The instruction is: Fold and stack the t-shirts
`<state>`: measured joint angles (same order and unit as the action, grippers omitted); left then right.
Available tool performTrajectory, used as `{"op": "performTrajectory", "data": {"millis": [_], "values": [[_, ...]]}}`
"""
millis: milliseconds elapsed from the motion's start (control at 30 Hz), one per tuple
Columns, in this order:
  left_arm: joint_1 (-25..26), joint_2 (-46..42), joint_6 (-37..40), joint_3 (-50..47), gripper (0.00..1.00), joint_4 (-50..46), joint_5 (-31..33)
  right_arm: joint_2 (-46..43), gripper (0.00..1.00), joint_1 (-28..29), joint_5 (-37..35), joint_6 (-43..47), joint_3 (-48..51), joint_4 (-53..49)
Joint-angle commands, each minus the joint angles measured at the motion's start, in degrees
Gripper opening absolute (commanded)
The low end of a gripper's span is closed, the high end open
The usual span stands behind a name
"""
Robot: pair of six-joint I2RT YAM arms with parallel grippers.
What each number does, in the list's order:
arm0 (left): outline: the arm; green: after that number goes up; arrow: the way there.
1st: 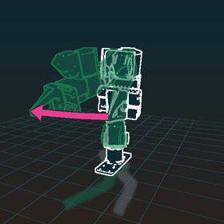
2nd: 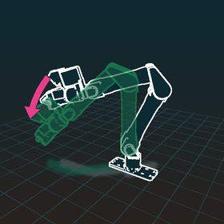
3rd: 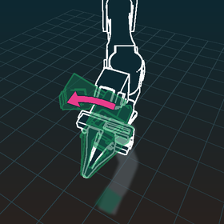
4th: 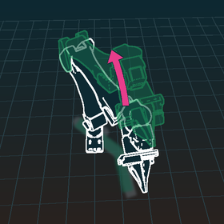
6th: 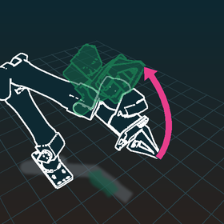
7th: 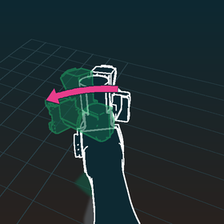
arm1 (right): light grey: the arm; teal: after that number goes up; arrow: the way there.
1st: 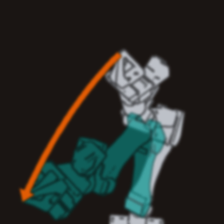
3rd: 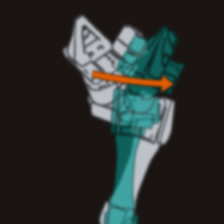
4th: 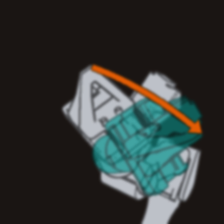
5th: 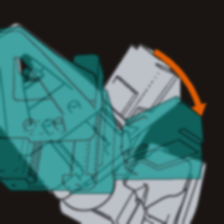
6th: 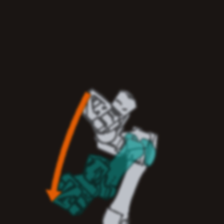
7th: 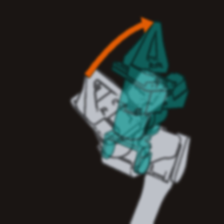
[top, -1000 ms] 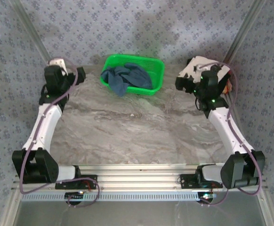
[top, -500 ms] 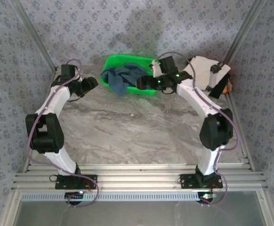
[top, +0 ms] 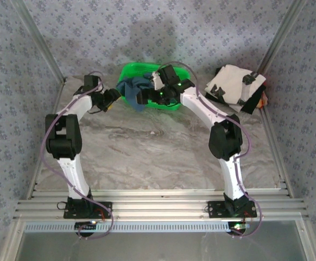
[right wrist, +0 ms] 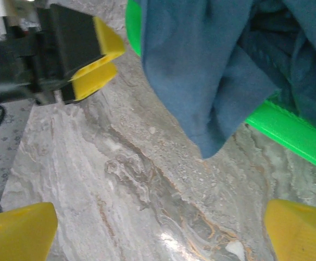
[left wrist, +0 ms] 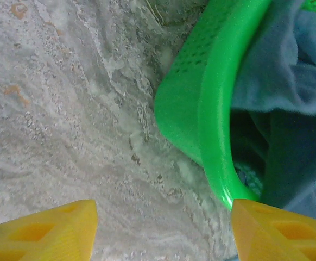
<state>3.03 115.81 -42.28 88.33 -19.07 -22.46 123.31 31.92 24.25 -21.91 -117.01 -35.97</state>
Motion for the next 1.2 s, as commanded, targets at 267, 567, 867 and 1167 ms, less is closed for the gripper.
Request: {"op": "performTrajectory", "data": {"millis": [267,567,867,1167], "values": [[1.8,7.3,-4.7,7.3,0.63,3.8,1.1,-0.3,1.0,1.3,0.5,-0.5,-1.0,-4.2],[2.6,6.4,-3.1,7.7,0.26,0.0,0.9,7.0,1.0,0.2,-4.0,-0.3,-10.9,-7.1],[4.7,-7.7,0.7,-7.1,0.11,-3.0,4.2,16.0,1.0,-0.1,-12.0,5.7,-20.8,-14.6],[5.2,-19.9,-4.3,-19.0,0.08,-2.4,4.3,20.5,1.0,0.6,-11.8,5.6,-20.9,-18.8]]}}
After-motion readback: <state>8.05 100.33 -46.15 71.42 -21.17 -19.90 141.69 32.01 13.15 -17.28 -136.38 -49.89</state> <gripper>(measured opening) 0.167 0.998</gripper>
